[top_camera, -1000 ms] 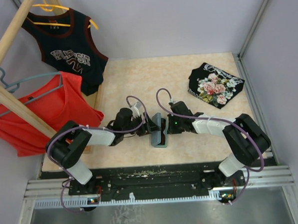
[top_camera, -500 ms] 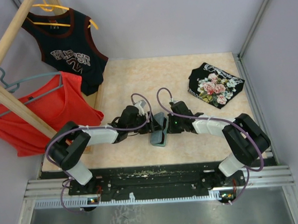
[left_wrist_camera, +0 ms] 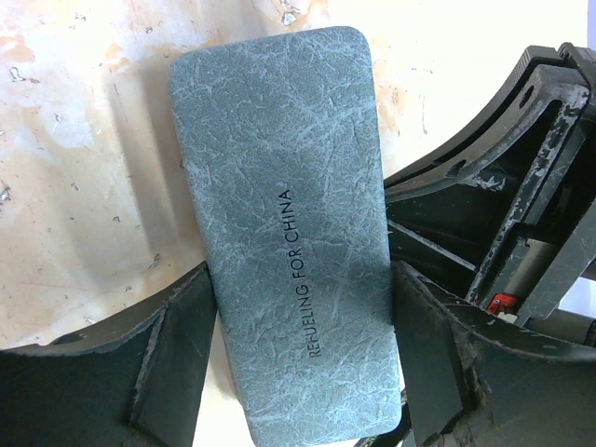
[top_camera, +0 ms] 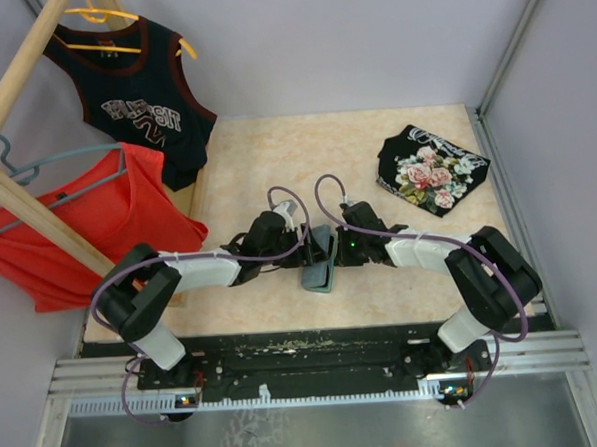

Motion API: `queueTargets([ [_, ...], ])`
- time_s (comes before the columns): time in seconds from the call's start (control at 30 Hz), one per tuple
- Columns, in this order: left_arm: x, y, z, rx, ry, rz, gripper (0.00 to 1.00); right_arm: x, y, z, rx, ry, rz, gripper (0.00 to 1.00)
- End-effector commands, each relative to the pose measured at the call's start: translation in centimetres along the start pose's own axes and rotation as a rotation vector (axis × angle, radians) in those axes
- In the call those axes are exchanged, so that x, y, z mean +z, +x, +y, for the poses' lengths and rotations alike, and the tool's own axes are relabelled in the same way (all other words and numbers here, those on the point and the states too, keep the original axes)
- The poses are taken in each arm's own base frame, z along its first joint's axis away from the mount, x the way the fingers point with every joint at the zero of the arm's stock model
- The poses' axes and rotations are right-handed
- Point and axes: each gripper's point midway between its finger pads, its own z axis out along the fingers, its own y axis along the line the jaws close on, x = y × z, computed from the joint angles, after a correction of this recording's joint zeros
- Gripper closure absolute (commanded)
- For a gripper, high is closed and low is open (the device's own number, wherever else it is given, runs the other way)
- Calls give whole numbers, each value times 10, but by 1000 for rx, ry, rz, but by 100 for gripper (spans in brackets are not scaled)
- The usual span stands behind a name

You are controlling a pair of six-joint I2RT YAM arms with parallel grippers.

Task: Organize the sunglasses
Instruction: Close the sunglasses case at the center of the board, then reset both arms

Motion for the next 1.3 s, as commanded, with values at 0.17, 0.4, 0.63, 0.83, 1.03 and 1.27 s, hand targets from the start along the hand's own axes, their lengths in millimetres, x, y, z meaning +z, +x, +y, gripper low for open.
queueTargets([
  [0.17,6,25,40,24,-156,62,19,5,-8,33,3,-143,-21,94],
  [0.4,4,25,39,21,-151,59,11,5,-9,33,2,-142,-22,94],
  [0.63,0,21,34,22,-140,48,8,4,-10,32,0,-135,-26,94],
  [0.83,-12,10,31,44,-148,3,8,-3,-15,24,-16,-83,-58,94],
  [1.03,-30,-1,34,85,-182,-51,7,-21,-27,14,-22,-19,-135,92],
  [1.27,-65,-34,25,180,-204,-181,6,-52,-43,4,-29,40,-248,89],
])
